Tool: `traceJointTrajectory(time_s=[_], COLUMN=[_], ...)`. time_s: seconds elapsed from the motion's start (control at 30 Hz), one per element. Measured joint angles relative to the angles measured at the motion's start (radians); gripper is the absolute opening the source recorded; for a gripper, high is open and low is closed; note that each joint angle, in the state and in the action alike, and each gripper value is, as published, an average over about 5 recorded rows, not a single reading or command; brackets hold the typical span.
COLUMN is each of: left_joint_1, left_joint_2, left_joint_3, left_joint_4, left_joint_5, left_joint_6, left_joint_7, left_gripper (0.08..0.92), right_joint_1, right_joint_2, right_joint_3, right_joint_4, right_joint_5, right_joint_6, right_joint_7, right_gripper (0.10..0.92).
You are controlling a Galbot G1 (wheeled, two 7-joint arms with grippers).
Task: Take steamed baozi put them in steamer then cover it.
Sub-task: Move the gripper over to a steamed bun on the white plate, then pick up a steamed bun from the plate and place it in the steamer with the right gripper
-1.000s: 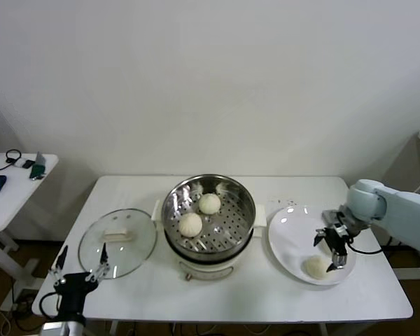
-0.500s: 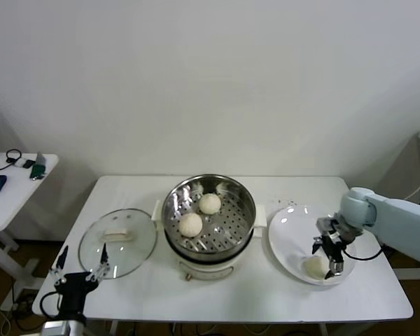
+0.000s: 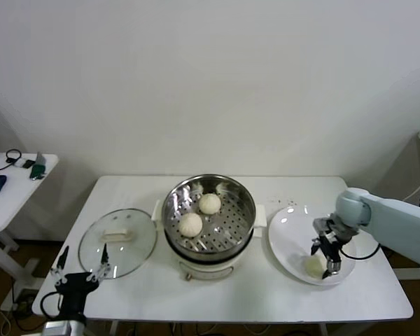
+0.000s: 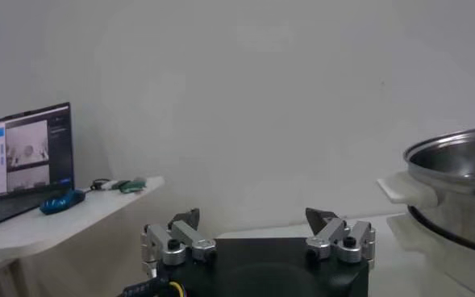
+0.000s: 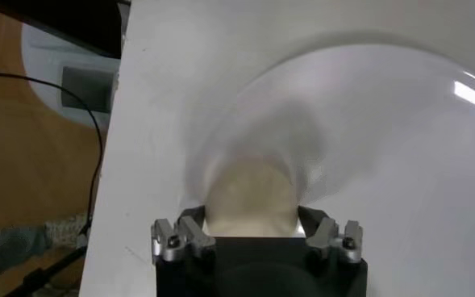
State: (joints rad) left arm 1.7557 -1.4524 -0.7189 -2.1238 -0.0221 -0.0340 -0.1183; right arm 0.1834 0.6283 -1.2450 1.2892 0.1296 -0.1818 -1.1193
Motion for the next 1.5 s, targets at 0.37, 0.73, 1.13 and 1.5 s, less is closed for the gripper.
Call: traceJointTrajectory(time_s=[0.37, 0.73, 1.13, 1.5], left_joint_1=[0.002, 0.006, 0.007, 0.017], left_joint_2=[0.0, 0.0, 0.002, 0.001], left_joint_3=[-0.001, 0.001, 0.006, 0.004], left_joint_4=[-0.006, -0.012, -0.009, -0.009], left_joint_5=[-0.001, -0.007, -0.008, -0.013], left_joint_6=[-0.001, -0.005, -0.008, -0.011], left_joint_7=[0.0, 0.0, 0.003, 0.003], left_gripper=[0.823, 0.823, 0.823, 0.823], right_joint_1=[0.099, 0.456, 0.688, 0.604], right_joint_2=[0.028, 0.147, 0.345, 0.578], right_joint_3=[-0.055, -0.225, -0.251, -0.165], right_joint_4=[0.008, 0.047, 0.17, 0.161], right_joint_5=[0.003, 0.014, 0.011, -0.099], right_joint_6=[0.051, 0.258, 0.453, 0.569], right_joint_7=[-0.03, -0.105, -0.172, -0.195], right_gripper=[0.729, 0.723, 0.721, 0.721])
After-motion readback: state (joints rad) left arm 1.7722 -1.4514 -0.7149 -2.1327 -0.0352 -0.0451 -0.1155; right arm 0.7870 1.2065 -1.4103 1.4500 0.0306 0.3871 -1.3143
